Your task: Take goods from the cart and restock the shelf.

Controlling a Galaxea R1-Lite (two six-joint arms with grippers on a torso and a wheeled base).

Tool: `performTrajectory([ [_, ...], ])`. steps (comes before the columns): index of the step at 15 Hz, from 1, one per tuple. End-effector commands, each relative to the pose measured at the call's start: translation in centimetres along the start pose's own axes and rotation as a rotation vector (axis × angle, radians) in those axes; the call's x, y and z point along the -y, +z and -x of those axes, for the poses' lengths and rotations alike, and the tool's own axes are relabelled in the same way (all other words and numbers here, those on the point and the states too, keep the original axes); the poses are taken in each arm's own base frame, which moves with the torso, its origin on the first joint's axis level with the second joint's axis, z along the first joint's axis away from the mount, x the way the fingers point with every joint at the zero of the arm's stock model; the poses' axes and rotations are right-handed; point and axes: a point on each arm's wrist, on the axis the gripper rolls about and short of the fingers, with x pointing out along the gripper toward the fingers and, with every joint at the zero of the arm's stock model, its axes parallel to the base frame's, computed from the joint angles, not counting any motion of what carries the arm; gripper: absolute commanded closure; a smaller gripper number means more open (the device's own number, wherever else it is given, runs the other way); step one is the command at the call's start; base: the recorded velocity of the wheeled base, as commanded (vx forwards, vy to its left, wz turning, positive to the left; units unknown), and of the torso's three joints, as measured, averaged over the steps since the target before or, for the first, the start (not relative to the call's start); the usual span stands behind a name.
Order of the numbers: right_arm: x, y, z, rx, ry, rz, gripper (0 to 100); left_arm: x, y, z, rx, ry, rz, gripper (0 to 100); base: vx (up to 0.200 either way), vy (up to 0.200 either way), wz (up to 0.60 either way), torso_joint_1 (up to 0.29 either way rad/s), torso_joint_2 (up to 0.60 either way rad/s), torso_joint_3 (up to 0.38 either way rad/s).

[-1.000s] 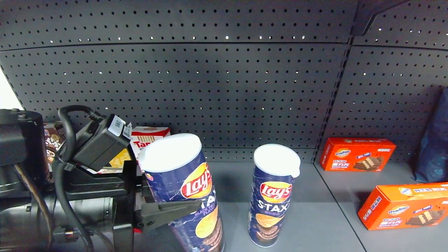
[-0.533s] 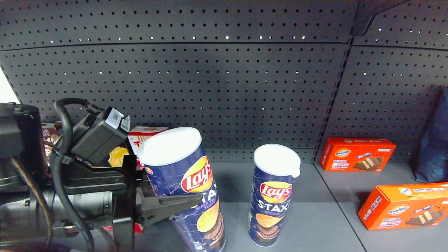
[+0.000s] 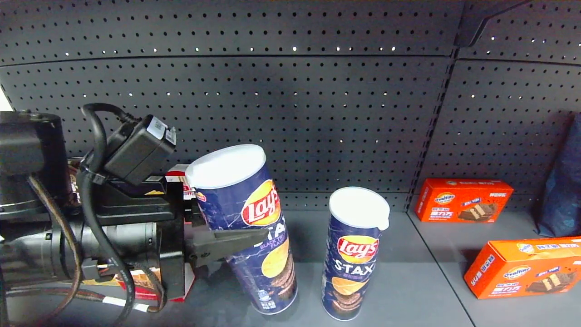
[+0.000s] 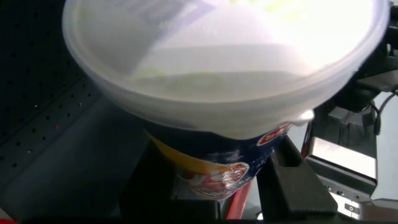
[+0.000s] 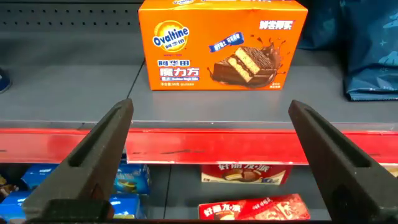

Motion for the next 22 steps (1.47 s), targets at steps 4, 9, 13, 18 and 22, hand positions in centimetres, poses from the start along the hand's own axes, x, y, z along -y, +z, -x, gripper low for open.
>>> performTrajectory([
  [4, 0.0, 0.0, 0.0, -0.002, 0.0, 0.0, 0, -3.7, 0.5, -2.9, -0.004, 0.047, -0.078, 100, 0.0, 0.0, 0.0, 0.0, 0.0, 0.0],
  [9, 0.0, 0.0, 0.0, -0.002, 0.0, 0.0, 0, -6.6, 1.5, -5.8, 0.021, 0.007, -0.095, 100, 0.0, 0.0, 0.0, 0.0, 0.0, 0.0],
  [13, 0.0, 0.0, 0.0, -0.002, 0.0, 0.0, 0, -8.2, 1.3, -8.3, 0.003, -0.027, -0.08, 100, 0.0, 0.0, 0.0, 0.0, 0.0, 0.0],
  [18, 0.0, 0.0, 0.0, -0.002, 0.0, 0.0, 0, -10.0, 1.2, -10.3, -0.001, -0.031, -0.105, 100, 0.0, 0.0, 0.0, 0.0, 0.0, 0.0],
  [22, 0.0, 0.0, 0.0, -0.002, 0.0, 0.0, 0, -11.4, 1.1, -11.7, -0.064, -0.041, -0.127, 100, 0.0, 0.0, 0.0, 0.0, 0.0, 0.0],
])
